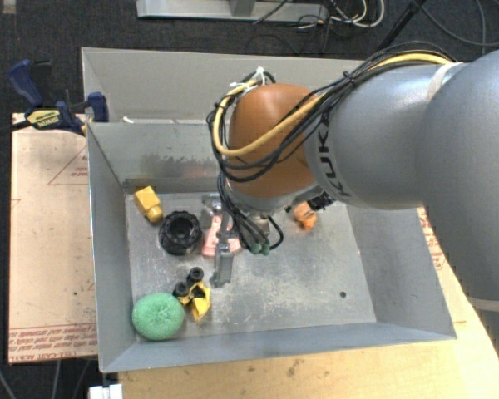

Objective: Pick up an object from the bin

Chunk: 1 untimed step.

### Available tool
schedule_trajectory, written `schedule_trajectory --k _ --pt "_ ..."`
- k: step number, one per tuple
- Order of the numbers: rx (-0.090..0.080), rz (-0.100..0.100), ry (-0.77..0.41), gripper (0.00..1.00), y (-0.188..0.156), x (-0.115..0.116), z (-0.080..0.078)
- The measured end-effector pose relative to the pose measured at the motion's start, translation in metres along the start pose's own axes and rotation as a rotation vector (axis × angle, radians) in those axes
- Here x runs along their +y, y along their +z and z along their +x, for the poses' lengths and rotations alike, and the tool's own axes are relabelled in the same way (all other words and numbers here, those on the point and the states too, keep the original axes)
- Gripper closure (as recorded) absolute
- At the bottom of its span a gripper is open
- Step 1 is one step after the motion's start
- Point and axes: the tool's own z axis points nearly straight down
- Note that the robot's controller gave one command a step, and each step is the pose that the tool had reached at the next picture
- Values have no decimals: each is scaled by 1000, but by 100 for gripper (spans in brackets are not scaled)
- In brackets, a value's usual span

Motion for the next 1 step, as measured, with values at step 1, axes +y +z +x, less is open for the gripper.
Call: schedule_trajectory --k 1 --pt "-8 -1 3 0 -5 -1 -2"
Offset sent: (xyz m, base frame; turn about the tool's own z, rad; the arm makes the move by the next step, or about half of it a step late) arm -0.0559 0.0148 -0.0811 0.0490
